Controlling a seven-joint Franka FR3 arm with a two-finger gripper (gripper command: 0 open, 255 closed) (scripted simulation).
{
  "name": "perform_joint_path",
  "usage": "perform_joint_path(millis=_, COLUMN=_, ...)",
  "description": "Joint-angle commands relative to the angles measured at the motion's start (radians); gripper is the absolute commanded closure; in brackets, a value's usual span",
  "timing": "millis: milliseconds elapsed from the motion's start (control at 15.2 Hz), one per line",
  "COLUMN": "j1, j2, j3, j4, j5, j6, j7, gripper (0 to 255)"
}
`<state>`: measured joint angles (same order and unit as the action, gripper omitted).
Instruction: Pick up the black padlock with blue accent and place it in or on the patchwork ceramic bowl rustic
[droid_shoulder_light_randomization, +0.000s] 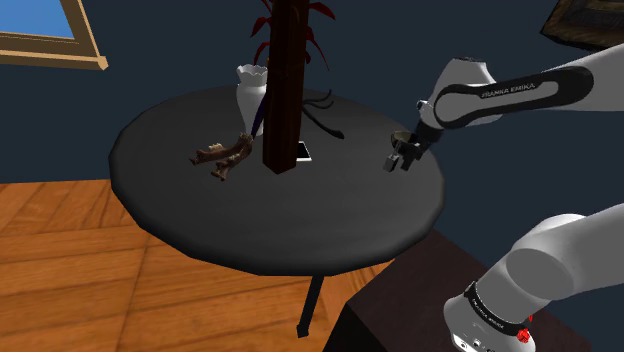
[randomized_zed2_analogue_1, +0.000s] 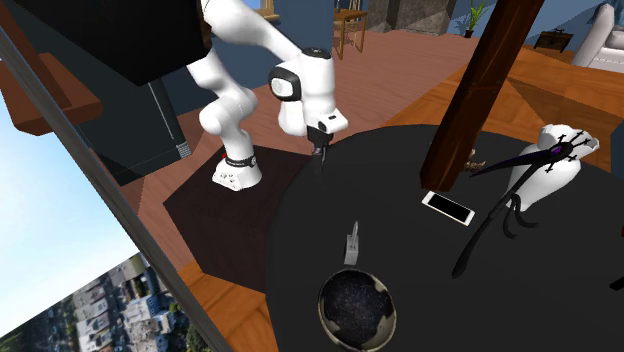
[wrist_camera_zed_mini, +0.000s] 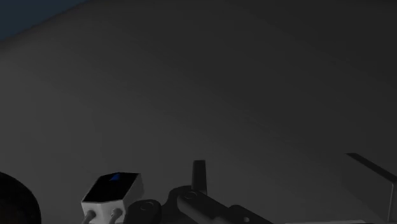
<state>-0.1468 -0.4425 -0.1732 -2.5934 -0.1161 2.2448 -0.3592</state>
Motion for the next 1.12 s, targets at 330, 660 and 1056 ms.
perform_joint_path(millis=330, j1=-0.022, j2=0.229, j3=-0.096, j4=0.083, j5=0.009, j6=0.248, j7=-0.123, gripper=0)
perform_joint_path(millis=660, j1=-0.024, j2=0.402, j3=-0.152, j4=0.179, j5=0.101, j6=0.388, j7=-0.253, gripper=0)
perform_joint_path(millis=1056, j1=-0.048, j2=0.561, j3=-0.158, j4=0.277, j5=0.245, j6=0.486, j7=-0.398, gripper=0)
